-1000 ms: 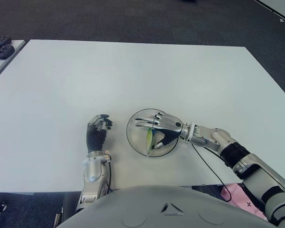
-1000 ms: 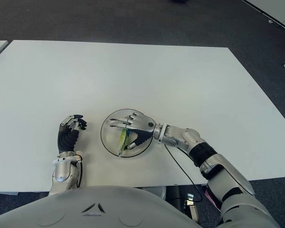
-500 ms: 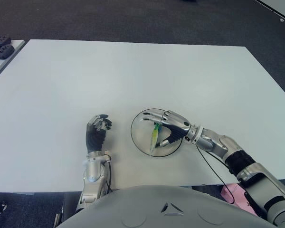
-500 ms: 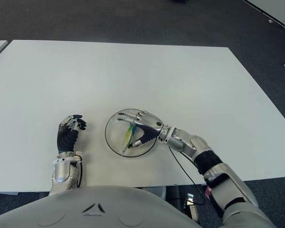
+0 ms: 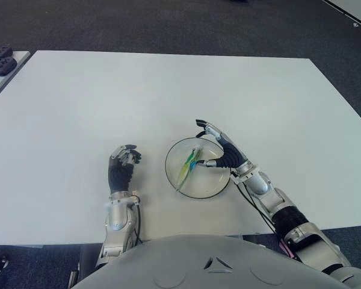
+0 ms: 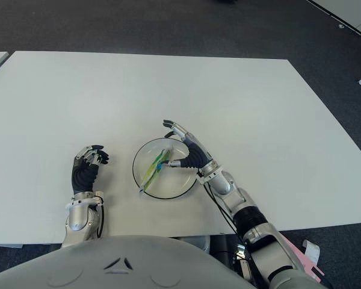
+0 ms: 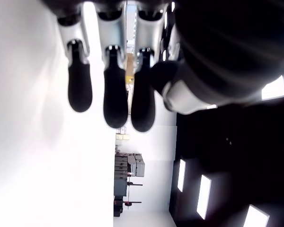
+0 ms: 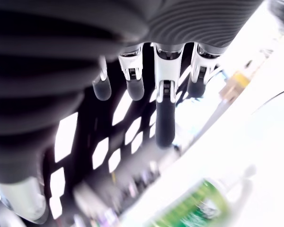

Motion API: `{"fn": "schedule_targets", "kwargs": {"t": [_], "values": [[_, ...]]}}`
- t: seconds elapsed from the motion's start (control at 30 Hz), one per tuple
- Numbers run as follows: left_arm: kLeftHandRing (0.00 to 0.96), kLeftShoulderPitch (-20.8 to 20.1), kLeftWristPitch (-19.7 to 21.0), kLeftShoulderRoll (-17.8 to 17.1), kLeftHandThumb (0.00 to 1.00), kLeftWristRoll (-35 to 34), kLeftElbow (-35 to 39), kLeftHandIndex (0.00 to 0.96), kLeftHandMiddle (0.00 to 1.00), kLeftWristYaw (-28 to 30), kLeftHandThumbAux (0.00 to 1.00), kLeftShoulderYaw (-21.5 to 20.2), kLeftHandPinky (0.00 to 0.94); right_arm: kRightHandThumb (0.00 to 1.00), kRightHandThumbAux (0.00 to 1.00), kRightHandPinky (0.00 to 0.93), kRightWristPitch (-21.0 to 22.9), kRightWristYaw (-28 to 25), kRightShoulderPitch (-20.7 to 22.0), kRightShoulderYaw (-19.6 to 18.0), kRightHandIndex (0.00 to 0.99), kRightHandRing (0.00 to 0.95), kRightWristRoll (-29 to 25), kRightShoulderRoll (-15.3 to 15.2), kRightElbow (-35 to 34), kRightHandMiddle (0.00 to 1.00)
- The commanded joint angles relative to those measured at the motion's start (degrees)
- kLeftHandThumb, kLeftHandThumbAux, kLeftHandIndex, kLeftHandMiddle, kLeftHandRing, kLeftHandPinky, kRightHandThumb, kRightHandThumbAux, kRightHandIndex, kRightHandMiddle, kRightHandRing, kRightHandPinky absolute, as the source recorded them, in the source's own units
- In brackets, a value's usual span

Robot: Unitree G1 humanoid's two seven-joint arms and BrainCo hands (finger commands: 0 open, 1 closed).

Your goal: Put the toothpaste on the table into the plate.

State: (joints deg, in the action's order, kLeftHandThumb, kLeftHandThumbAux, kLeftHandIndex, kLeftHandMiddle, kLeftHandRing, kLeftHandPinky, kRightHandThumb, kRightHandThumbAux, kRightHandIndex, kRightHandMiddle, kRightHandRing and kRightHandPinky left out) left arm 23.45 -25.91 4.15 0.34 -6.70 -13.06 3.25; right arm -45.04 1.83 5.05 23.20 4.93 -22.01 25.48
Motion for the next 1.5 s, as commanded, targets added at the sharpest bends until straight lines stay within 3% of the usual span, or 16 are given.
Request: {"fn": "schedule_targets", "kwargs": {"t": [0.03, 0.23, 0.5, 0.67, 1.0, 1.3, 1.5], "values": [[0.563, -0.2, 3.0, 1.4, 0.703, -0.9, -2.2, 0.429, 0.569, 1.1, 0.719, -0.4, 0.543, 0.126, 0.735, 0.128, 8.6, -5.9, -4.5, -5.3, 0.099, 0.068, -15.0, 6.2, -2.4, 0.099], [0.565, -0.2, 3.3, 1.2, 0.702, -1.3, -2.1, 0.429, 0.569, 1.4, 0.719, -0.5, 0.547, 0.267, 0.738, 0.187, 15.4, -7.5, -6.1, -10.1, 0.184, 0.127, -20.1, 11.1, -2.6, 0.163], [0.565, -0.1, 5.5, 1.5, 0.704, -0.6, -0.8, 0.429, 0.564, 0.8, 0.719, -0.6, 0.551, 0.39, 0.722, 0.19, 23.5, -5.9, -8.7, -14.1, 0.256, 0.153, -18.0, 14.6, -7.8, 0.195], [0.57, -0.1, 5.6, 1.4, 0.703, -0.4, -0.7, 0.429, 0.565, 0.9, 0.719, -0.6, 0.557, 0.392, 0.717, 0.177, 27.4, -5.9, -9.7, -15.8, 0.259, 0.152, -17.9, 16.3, -10.4, 0.194], [0.569, 0.1, 6.1, 1.3, 0.703, -0.2, 0.0, 0.429, 0.567, 0.9, 0.719, -0.5, 0.547, 0.399, 0.756, 0.208, 35.5, -9.1, -10.4, -21.4, 0.265, 0.152, -25.9, 21.2, -13.3, 0.181], [0.573, -0.1, 4.8, 0.8, 0.702, 0.3, -0.7, 0.429, 0.571, 1.1, 0.718, -0.6, 0.555, 0.433, 0.766, 0.282, 48.1, -9.5, -9.8, -29.4, 0.29, 0.183, -38.3, 25.4, -15.2, 0.199], [0.577, -0.2, 5.0, 0.9, 0.702, 0.1, -0.8, 0.429, 0.571, 1.3, 0.719, -0.7, 0.565, 0.355, 0.843, 0.257, 53.3, -10.5, -8.2, -35.0, 0.298, 0.193, -44.9, 26.5, -12.7, 0.211]]}}
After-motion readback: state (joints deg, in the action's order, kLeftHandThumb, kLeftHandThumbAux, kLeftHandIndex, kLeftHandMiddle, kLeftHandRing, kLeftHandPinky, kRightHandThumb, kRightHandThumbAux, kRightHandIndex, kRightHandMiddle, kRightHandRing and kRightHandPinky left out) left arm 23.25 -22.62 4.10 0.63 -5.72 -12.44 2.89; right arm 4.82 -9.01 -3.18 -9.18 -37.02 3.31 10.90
